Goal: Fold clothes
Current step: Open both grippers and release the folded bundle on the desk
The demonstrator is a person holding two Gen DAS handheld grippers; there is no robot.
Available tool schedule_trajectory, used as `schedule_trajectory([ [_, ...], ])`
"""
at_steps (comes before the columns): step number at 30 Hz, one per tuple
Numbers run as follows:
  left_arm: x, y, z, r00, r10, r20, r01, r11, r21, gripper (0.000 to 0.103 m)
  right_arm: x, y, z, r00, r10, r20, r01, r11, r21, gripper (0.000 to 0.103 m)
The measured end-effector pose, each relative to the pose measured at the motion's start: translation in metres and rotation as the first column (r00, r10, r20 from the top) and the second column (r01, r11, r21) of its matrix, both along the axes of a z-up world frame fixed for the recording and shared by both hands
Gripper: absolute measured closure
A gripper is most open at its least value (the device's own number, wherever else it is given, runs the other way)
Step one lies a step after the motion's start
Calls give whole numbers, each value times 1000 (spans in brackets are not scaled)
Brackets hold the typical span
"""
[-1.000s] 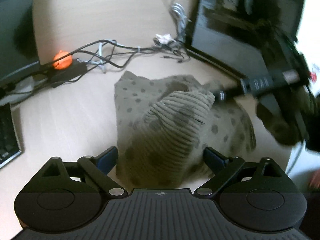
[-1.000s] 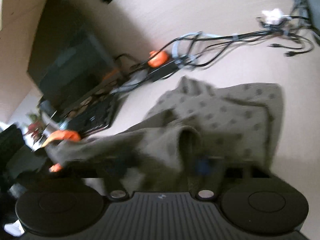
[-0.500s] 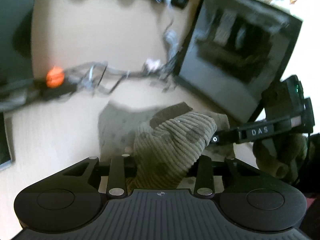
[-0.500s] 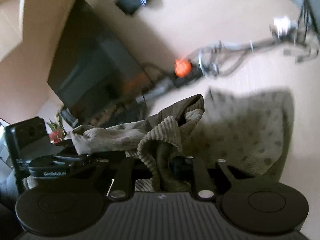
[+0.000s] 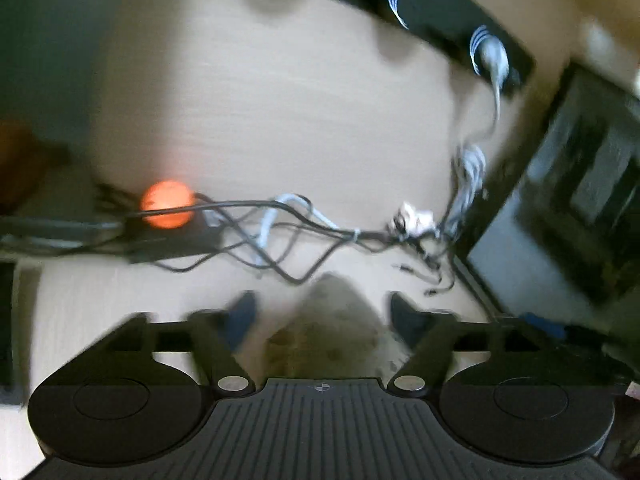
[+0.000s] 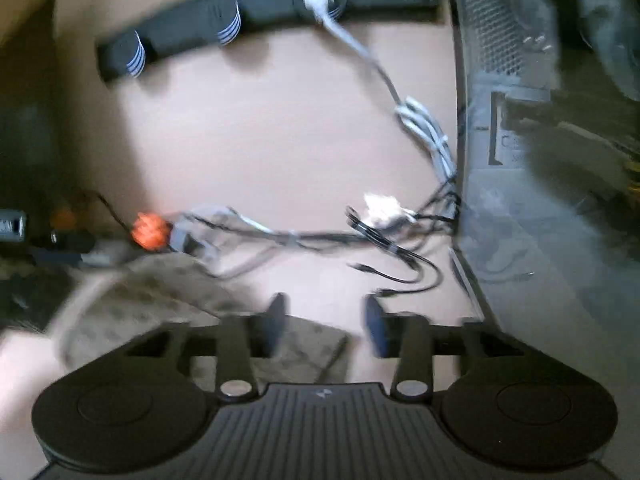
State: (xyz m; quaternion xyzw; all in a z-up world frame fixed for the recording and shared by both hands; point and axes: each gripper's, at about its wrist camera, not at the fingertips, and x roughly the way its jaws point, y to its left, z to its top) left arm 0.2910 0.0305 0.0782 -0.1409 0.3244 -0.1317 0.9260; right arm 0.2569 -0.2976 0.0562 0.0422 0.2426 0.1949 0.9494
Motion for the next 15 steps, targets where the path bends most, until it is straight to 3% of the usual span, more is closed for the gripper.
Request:
schedule_trajectory([
  [3, -22, 20, 3, 999, -32, 7, 33, 998, -53, 10, -35, 3, 3, 992, 126, 11, -127, 992, 16, 22],
  [7, -35, 11, -11, 996, -88, -30, 85, 993, -84, 10, -49, 28, -24, 983, 183, -33, -185, 979, -83, 22],
  [11, -24, -7, -22, 998, -25, -64, 26, 1000, 16, 10, -26, 47, -31, 982, 187, -35, -189, 976, -111, 21],
  [13, -21, -6, -27, 995, 46, -92, -40, 997, 63, 10, -10, 56, -35, 984, 168, -52, -173, 978, -116, 12],
  [15, -17, -6, -33, 986, 118, -115, -105, 988, 111, 10, 8, 74, -52, 990, 121, -71, -133, 971, -200, 10],
])
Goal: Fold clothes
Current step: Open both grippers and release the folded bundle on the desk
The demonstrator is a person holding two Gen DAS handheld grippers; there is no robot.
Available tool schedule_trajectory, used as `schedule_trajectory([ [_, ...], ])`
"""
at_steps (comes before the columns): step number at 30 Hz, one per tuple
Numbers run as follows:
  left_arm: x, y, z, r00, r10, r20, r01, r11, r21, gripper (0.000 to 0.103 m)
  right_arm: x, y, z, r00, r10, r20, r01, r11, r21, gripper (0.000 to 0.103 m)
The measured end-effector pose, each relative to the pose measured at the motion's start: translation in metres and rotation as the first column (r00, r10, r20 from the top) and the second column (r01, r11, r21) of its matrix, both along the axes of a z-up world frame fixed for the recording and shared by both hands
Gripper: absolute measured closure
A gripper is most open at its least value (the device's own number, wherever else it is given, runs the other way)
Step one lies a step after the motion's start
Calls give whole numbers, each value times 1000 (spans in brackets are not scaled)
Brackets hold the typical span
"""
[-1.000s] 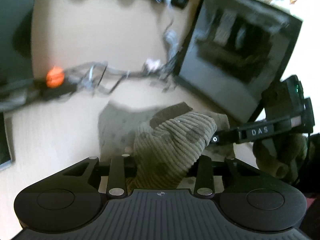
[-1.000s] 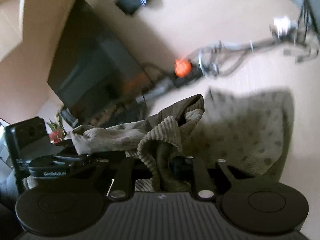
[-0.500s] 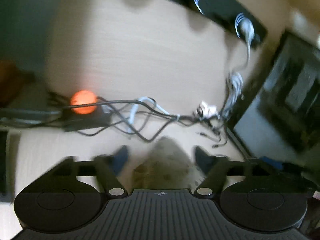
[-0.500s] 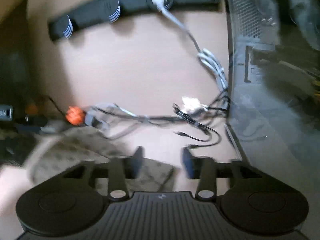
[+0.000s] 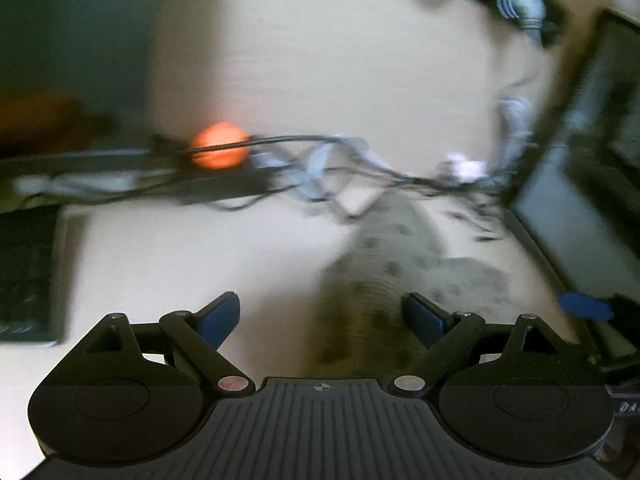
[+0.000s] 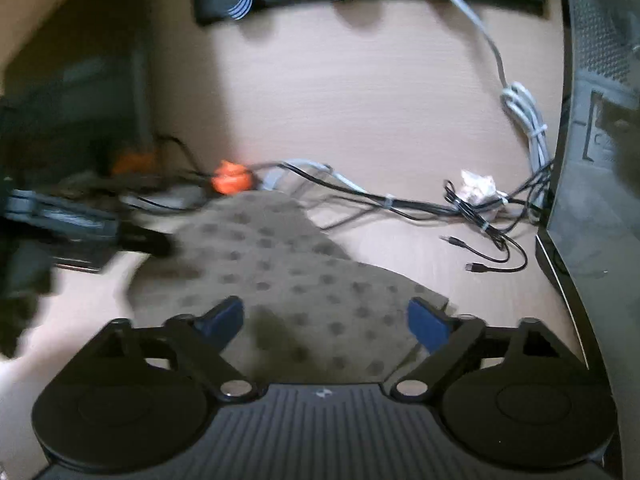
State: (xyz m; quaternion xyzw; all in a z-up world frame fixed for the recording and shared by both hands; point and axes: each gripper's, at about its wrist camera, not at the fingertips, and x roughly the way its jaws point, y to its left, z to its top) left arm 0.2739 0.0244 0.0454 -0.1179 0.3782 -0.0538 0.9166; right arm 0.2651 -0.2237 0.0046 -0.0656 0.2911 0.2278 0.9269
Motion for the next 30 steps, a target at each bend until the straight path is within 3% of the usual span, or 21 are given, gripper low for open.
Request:
schedule_trajectory([
  [1, 1, 0, -2, 999, 32, -13, -32, 999, 19, 10, 8, 9, -11, 1000, -1, -15, 0, 999, -52, 8],
  [2, -4, 4, -2, 999, 45, -22, -45, 999, -9, 9, 13, 15, -21, 999, 8, -33, -11, 997, -81, 8],
  [5, -26, 19, -6, 996, 48, -76, -58, 988, -141, 8, 9, 17, -28, 997, -6, -72, 2, 999, -49, 7],
  [8, -40, 30, -29, 983, -4, -186, -70, 918, -391, 8, 5, 10, -30, 976, 0, -217, 11, 999, 49, 7],
  [10, -40, 31, -43, 977, -18, -213, -85, 881, -465, 8, -11, 15, -30, 960, 40, -277, -19, 997, 81, 5],
  [13, -35, 35, -39, 979, 35, -202, -110, 922, -372, 7, -51, 33, -17, 943, 179, -280, -156, 982, 104, 5],
  [16, -28, 51, -31, 983, 83, -166, -127, 954, -272, 8, -81, 33, 10, 881, 418, -220, -374, 902, 216, 6],
  [18, -24, 66, -22, 982, 131, -134, -156, 968, -197, 8, -84, 21, 35, 899, 419, -127, -389, 897, 211, 1],
  [22, -30, 84, -14, 978, 160, -131, -187, 954, -234, 7, -37, -8, 54, 980, 190, -56, -173, 958, 227, 0],
  [26, -42, 75, -26, 983, 82, -165, -129, 945, -300, 7, 10, 8, 44, 991, 130, -25, -124, 977, 173, 0],
  [28, -45, 66, -32, 982, 64, -177, -113, 953, -282, 7, 26, 31, 39, 984, 176, 6, -175, 975, 135, 0],
  [30, -47, 60, -35, 982, 55, -183, -103, 959, -263, 7, 44, 63, 15, 982, 189, -9, -189, 982, -1, 0],
])
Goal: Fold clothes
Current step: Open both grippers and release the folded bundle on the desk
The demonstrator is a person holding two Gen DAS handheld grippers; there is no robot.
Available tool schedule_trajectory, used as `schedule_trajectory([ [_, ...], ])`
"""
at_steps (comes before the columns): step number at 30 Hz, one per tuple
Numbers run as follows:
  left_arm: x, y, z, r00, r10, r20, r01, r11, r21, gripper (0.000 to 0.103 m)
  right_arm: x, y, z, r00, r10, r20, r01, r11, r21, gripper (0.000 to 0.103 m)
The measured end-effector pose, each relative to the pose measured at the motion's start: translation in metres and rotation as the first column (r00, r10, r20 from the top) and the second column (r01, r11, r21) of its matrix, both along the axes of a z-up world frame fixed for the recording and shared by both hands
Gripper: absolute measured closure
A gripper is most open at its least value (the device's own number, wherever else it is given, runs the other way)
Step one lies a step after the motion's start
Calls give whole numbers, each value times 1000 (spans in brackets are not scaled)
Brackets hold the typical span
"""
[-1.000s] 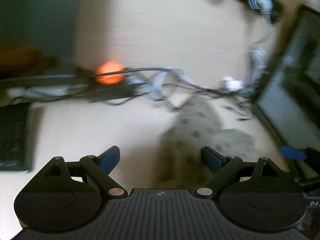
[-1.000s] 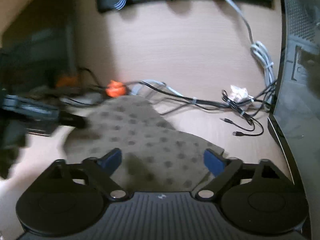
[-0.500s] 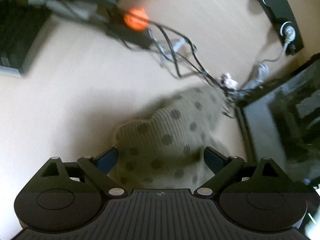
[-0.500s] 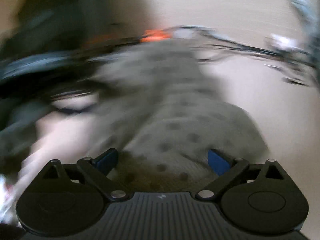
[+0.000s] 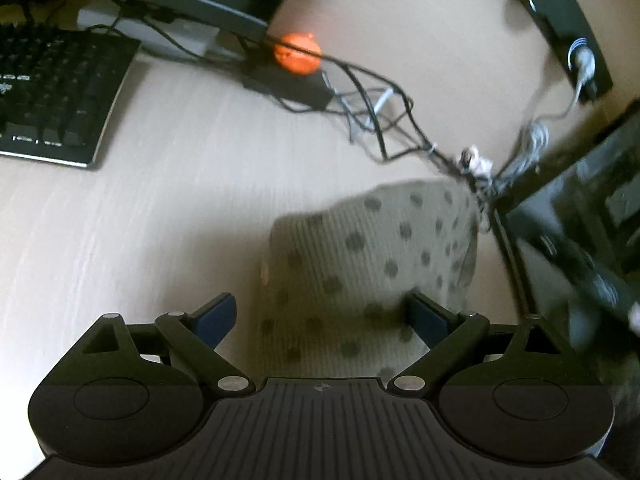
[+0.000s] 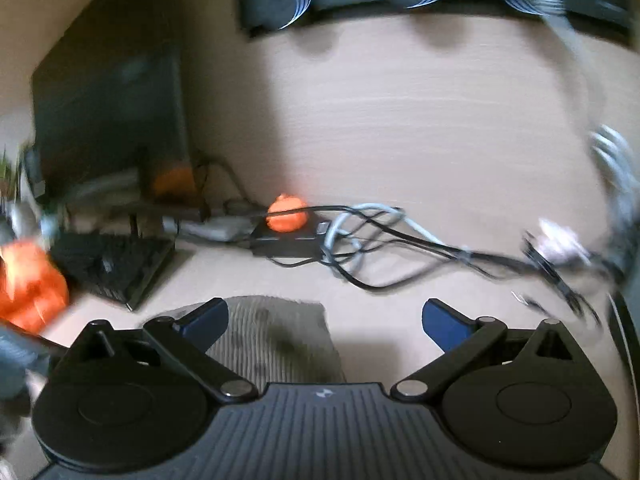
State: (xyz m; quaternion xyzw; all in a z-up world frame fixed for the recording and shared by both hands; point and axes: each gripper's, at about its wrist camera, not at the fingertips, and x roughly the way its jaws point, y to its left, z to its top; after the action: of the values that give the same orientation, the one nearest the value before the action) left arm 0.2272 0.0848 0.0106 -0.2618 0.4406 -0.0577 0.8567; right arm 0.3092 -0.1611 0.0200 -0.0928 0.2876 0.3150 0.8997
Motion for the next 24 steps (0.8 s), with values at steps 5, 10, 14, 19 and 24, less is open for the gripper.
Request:
schedule_trajectory([
  [5, -4, 2, 7, 1000, 4, 16, -4, 1000, 24, 7, 27, 42, -45, 999, -24, 48, 34, 977, -213, 0],
  [10, 6, 11, 11, 999, 22, 28, -23, 999, 32, 7, 16, -9, -15, 989, -137, 49, 142, 984, -108, 0],
  [14, 22, 12, 13, 999, 29, 44, -31, 998, 50, 7, -18, -44, -17, 984, -172, 48, 177, 973, -145, 0],
  [19, 44, 3, 5, 999, -24, 24, 18, 975, 222, 3, -73, -46, -52, 984, -142, 104, 166, 944, -286, 0],
  [24, 55, 6, 7, 997, -63, 47, 44, 942, 331, 2, -117, -32, -46, 998, 6, 67, 12, 964, -265, 0],
])
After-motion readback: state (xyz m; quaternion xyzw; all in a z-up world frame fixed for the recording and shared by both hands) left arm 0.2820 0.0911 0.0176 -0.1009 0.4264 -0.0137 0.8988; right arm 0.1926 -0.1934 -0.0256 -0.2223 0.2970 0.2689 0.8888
